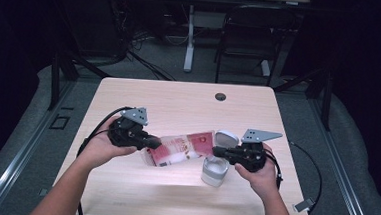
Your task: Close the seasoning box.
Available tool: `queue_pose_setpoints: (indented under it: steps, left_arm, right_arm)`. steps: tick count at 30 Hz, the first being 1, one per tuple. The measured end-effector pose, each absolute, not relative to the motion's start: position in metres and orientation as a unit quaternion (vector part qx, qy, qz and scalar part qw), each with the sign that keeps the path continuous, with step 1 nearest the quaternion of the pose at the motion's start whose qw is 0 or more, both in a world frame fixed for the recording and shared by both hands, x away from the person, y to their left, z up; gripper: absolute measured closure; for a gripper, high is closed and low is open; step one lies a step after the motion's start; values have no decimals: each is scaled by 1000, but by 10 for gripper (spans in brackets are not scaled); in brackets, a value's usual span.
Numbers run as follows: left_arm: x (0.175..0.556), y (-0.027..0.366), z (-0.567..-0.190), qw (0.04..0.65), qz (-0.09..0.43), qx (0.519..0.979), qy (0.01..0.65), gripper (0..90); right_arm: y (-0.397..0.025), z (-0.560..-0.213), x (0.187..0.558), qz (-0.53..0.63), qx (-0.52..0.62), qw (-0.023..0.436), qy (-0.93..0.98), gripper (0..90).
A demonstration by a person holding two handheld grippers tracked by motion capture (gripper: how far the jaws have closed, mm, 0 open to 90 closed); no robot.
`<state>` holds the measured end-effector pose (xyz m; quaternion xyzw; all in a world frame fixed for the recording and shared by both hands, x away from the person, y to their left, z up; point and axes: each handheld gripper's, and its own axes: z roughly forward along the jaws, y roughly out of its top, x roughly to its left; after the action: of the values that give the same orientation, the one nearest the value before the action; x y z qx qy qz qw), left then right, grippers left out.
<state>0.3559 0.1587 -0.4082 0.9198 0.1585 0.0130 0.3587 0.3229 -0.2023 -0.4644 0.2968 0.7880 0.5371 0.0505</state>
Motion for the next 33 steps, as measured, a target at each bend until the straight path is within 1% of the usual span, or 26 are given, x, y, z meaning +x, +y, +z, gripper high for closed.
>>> queue_pose_setpoints:
  steps: [7, 13, 19, 33]
  left_arm:
    - [351, 167, -415, 375, 11, 912, 164, 812]
    - [344, 176, -421, 380, 24, 909, 170, 809]
    - [342, 187, -433, 403, 18, 896, 185, 803]
    - [339, 191, -456, 405, 10, 895, 186, 792]
  right_arm:
    - [-198, -458, 320, 536, 288, 56, 791, 900]
    - [-190, -455, 319, 525, 282, 57, 801, 900]
    - [-179, -448, 317, 515, 273, 67, 810, 900]
    - [-172, -441, 319, 491, 263, 69, 828, 900]
